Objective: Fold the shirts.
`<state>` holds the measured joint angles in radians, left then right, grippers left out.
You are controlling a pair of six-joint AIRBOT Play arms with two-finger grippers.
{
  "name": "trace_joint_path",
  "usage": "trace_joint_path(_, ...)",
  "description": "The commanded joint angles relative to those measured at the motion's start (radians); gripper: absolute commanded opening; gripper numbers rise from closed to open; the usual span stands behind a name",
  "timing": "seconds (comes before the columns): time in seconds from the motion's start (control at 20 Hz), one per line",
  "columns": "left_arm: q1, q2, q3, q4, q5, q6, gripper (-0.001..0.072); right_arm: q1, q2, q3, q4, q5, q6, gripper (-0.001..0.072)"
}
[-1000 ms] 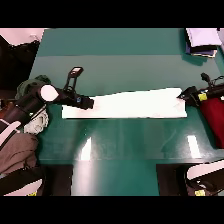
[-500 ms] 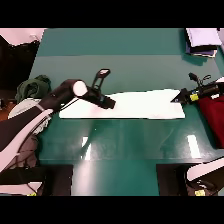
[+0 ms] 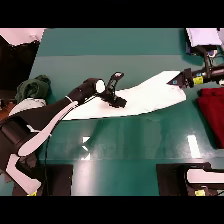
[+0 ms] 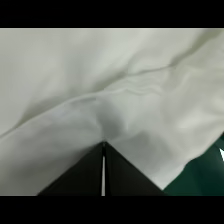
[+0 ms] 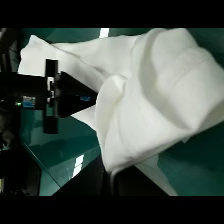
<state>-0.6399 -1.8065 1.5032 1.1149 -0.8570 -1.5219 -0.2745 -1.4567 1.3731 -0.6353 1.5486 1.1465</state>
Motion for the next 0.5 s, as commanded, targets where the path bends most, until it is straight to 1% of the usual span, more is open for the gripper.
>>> trace_joint_path(0.0,-0.001,-0.032,0.018,0.069,0.019,-0.024,0.0027,0.071,0.086,0.048,0.012,-0.003,0.081,0.0016)
trace_joint_path(0.1,0.007,-0.03,0.022,0.082,0.003,-0.025,0.0027,0.104,0.101,0.085,0.011,0.0,0.118,0.0016)
trace_joint_path(0.25,0.031,-0.013,0.081,0.094,-0.114,-0.002,0.0027,0.17,0.108,0.142,0.005,-0.001,0.168,0.0016)
trace_joint_path(0.3,0.038,0.019,0.095,0.108,-0.117,0.019,0.0027,0.199,0.108,0.165,0.004,-0.008,0.179,0.0016)
trace_joint_path(0.4,0.063,0.098,0.102,0.167,-0.127,0.019,0.0027,0.256,0.106,0.212,0.003,-0.041,0.217,0.0016)
trace_joint_path(0.45,0.084,0.135,0.102,0.194,-0.154,0.019,0.0027,0.285,0.1,0.238,0.003,-0.06,0.238,0.0016)
